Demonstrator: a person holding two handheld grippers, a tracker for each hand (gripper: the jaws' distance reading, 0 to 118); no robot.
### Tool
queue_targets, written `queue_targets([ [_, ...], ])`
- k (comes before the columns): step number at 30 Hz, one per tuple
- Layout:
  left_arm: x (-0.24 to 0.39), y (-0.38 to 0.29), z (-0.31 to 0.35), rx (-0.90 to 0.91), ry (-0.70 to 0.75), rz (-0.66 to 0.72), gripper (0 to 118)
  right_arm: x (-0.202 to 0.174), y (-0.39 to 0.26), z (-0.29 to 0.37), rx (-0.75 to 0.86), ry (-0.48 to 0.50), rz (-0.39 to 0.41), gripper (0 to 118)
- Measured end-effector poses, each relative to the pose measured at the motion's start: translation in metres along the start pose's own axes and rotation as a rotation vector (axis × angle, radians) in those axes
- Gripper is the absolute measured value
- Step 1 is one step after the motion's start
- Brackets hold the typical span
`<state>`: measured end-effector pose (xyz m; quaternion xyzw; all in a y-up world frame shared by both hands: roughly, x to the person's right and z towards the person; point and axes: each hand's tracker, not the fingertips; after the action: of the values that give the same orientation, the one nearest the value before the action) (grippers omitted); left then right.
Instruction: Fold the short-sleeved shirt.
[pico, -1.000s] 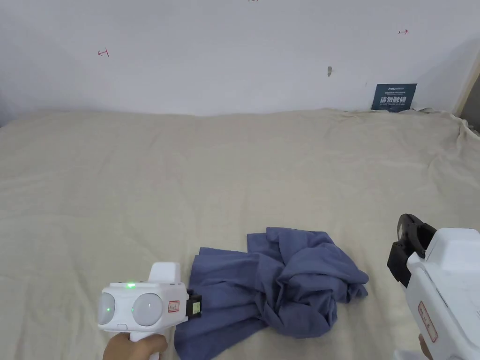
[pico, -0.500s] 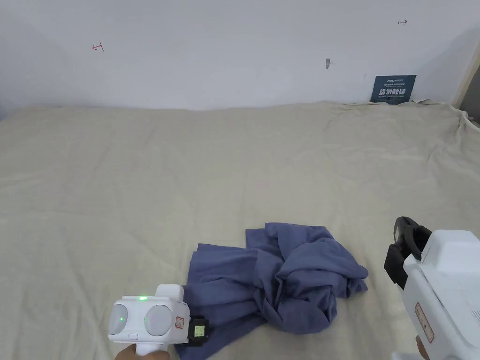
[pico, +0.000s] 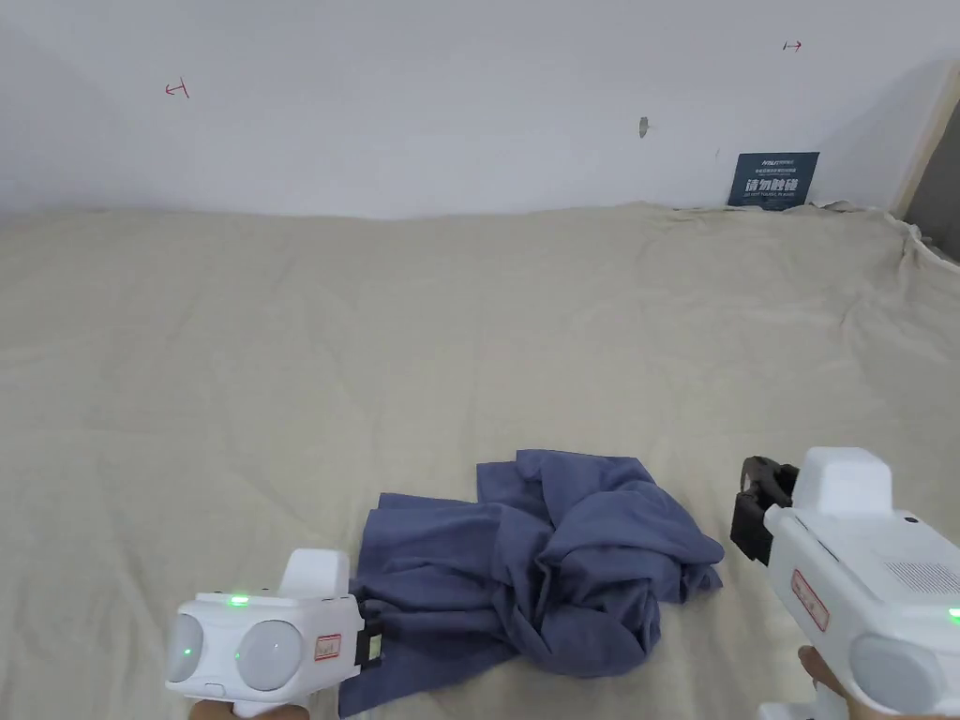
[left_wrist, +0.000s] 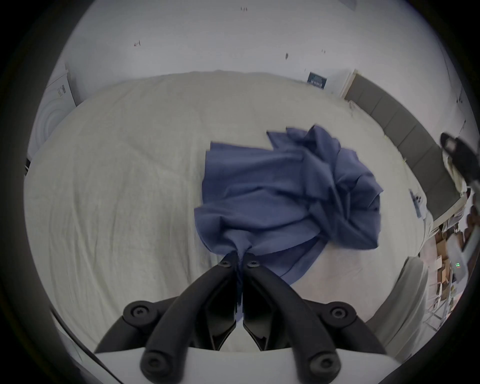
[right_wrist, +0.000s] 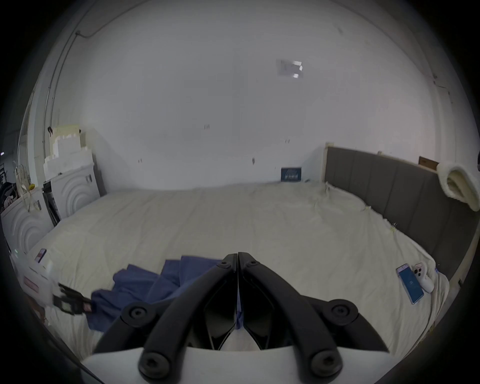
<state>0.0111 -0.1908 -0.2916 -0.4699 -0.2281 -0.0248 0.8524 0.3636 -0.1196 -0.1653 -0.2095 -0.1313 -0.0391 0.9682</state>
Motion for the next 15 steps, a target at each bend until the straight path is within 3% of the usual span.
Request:
queue_targets([
  [2,-0.001,0.004,0.006,0.017,-0.014,0.015,0,0.008,-0.006,-0.028,-0.076,0.015,-0.024,4],
  [4,-0.001,0.007,0.008,0.019,-0.023,0.017,0,0.016,-0.01,-0.053,-0.153,0.03,-0.065,17],
  [8,0.0,0.008,0.01,0.025,-0.032,0.015,0,0.03,-0.024,-0.102,-0.291,0.021,-0.121,88],
  [10,0.001,0.008,0.011,0.026,-0.035,0.014,0,0.037,-0.033,-0.121,-0.327,0.03,-0.168,93],
  [15,0.0,0.009,0.011,0.023,-0.039,0.021,0,0.044,-0.049,-0.156,-0.44,0.0,-0.244,93],
])
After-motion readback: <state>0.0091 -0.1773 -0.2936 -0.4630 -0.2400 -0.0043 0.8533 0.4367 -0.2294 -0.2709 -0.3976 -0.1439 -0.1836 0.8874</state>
